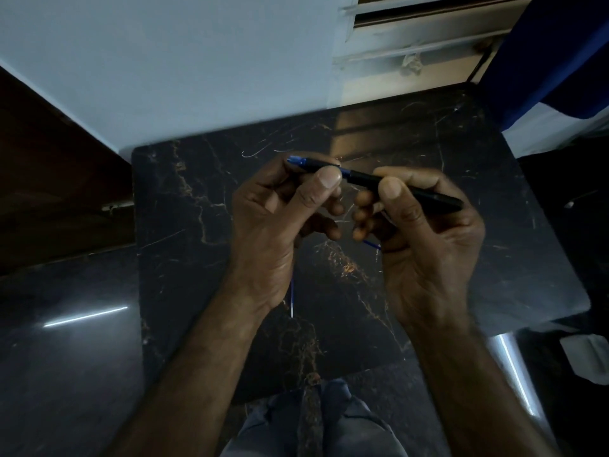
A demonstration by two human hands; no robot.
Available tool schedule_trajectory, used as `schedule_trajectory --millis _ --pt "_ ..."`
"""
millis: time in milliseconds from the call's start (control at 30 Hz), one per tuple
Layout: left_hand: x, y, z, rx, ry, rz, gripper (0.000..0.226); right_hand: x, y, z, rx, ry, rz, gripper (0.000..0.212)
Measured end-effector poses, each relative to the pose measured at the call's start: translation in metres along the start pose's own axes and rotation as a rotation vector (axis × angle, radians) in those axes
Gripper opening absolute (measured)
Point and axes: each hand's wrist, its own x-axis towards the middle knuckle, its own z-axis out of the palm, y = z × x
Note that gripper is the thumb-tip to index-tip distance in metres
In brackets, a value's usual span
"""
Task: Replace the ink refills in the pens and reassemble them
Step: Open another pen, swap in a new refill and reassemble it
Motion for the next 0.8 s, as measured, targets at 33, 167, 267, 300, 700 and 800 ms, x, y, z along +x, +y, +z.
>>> schedule_trajectory --millis 33,167,267,300,700,800 --pt "0.000 0.000 -0.001 -0.008 -0.002 -0.003 0.009 0.000 0.000 0.000 0.030 -0.012 0.009 0.007" --pt "0.001 0.000 -0.006 0.055 -0.001 0.013 0.009 0.001 -0.001 -0.001 0.064 -0.059 0.046 0.015" --pt "0.001 0.000 -0.010 0.056 -0.038 0.027 0.011 0.002 -0.003 -0.002 0.049 -0.066 0.071 0.016" --pt "0.001 0.001 -0.011 0.050 -0.051 0.027 0.012 0.003 -0.002 -0.002 0.052 -0.062 0.078 0.015" --pt "0.003 0.000 -0.021 0.165 -0.146 0.129 0.015 0.012 -0.004 -0.008 -0.024 -0.130 0.077 0.003" --pt "0.004 -0.002 -0.023 0.222 -0.154 0.169 0.016 0.014 -0.002 -0.005 -0.112 -0.074 0.079 0.017"
